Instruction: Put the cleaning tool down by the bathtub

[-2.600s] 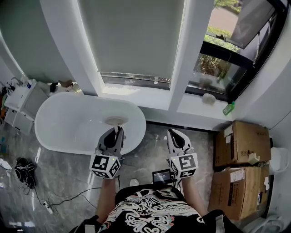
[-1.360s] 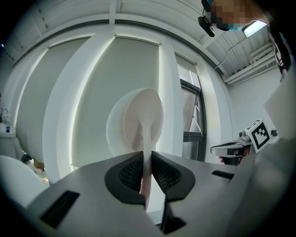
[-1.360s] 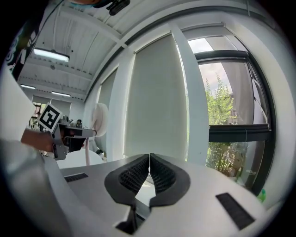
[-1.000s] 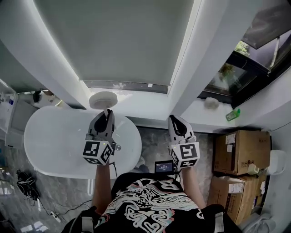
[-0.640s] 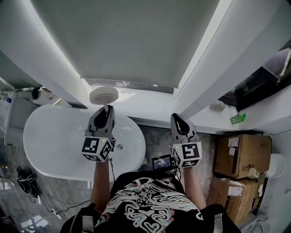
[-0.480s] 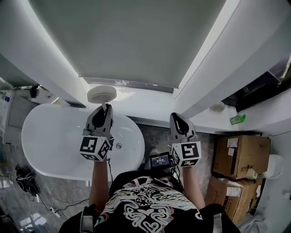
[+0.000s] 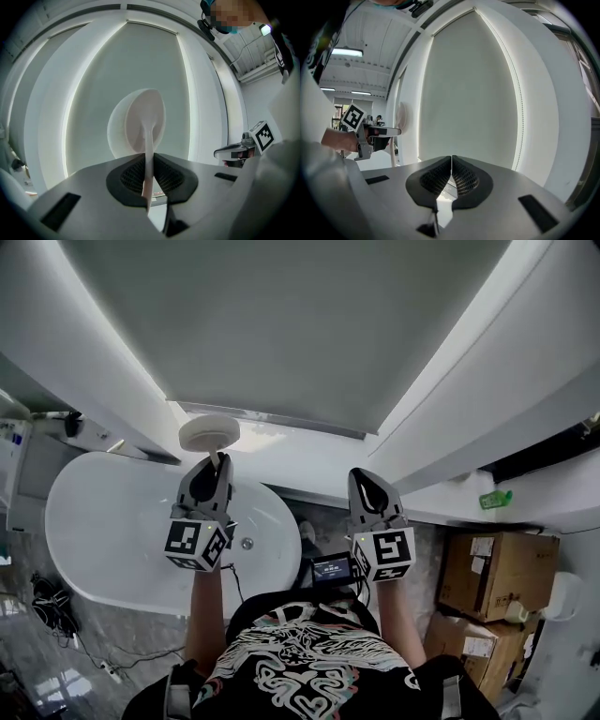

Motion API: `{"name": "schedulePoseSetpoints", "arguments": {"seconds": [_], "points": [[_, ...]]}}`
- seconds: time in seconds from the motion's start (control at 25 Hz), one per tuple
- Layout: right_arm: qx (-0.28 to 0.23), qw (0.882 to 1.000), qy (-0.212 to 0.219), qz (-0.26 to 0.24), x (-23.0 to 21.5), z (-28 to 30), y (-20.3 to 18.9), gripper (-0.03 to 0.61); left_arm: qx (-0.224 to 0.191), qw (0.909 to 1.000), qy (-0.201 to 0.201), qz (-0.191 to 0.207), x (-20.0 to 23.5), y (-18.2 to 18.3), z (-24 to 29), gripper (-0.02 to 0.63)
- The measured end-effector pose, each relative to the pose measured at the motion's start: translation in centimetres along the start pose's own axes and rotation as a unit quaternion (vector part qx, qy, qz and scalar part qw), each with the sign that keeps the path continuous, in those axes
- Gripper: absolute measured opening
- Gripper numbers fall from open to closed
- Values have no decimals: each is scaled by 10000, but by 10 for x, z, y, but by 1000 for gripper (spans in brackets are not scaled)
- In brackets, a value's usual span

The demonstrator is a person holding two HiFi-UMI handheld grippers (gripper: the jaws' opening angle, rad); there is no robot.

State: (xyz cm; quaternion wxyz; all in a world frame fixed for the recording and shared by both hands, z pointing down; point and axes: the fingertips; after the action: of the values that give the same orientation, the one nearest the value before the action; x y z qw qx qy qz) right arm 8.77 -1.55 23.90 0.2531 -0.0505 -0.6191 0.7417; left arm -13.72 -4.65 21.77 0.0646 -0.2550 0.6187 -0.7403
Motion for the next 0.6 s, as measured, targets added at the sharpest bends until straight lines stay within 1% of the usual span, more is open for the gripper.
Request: {"name": "schedulePoseSetpoints", "arguments": {"seconds": [0.12, 0.28, 0.44, 0.6], "points": [[1, 10000, 17, -9, -4, 15, 1, 28, 54, 9999, -17, 148, 5, 0, 12, 48], [65, 9999, 111, 65, -4, 27, -6, 28, 189, 9995, -32, 231, 12, -8, 25, 46], [185, 9996, 185, 117, -5, 41, -18, 29, 335, 9988, -83, 344, 15, -18, 40, 47], [338, 9989, 257, 175, -4, 61, -35, 28, 581, 9972, -102, 457, 25, -34, 60, 47]]}}
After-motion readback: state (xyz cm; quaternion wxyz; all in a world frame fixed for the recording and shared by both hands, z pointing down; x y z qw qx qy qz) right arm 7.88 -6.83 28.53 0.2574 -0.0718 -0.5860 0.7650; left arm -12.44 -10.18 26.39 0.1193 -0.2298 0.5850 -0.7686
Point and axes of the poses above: the fingertips, and each gripper's own axes: z forward along the fingers, x to its left, y out of its top, and after that the axes turned 12 degrees about -z, right-handed
